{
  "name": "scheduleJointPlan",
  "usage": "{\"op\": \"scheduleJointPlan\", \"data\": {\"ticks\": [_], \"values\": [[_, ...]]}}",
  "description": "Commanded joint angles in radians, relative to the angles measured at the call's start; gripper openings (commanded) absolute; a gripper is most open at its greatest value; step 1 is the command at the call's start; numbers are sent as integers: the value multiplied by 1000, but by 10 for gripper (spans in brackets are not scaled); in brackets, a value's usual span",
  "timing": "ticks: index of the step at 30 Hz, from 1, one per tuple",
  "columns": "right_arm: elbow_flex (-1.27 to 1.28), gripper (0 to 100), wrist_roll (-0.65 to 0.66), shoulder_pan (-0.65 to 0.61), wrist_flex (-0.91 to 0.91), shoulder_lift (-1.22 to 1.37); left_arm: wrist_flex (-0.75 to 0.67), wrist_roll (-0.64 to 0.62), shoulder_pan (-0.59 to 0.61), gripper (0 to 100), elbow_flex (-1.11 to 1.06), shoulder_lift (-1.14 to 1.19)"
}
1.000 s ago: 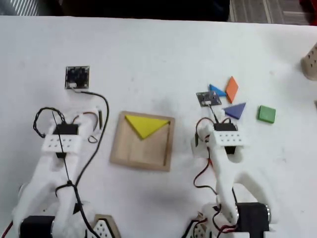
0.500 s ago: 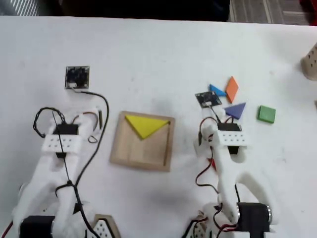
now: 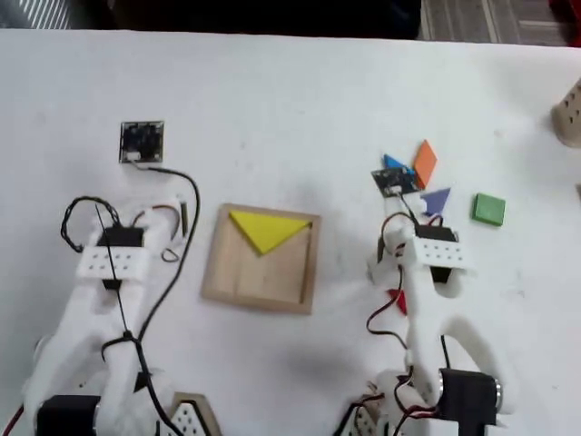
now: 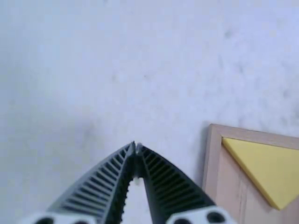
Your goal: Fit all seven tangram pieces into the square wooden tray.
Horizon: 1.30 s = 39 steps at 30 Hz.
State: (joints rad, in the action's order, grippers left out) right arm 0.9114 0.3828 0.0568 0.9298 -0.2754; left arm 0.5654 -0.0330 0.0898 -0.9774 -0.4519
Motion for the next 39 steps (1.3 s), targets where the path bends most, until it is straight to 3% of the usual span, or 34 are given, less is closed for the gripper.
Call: {"op": "scheduleJointPlan", "data": {"ticks": [1, 12, 18, 23, 31, 39], "values": [[9, 166, 14, 35, 7, 1, -20, 8, 7, 20, 0, -35], [-11, 163, -9, 79, 12, -10, -21, 8, 5, 20, -2, -33], [-147, 163, -325, 5, 131, -7, -40, 8, 4, 20, -5, -31], [-180, 165, -419, -93, 134, -2, -140, 8, 4, 20, -64, -31], [-60, 163, -417, -119, 4, 1, -187, 8, -28, 20, -92, -31], [-17, 166, -321, -70, -79, 1, -199, 9, -44, 20, -94, -30]]}}
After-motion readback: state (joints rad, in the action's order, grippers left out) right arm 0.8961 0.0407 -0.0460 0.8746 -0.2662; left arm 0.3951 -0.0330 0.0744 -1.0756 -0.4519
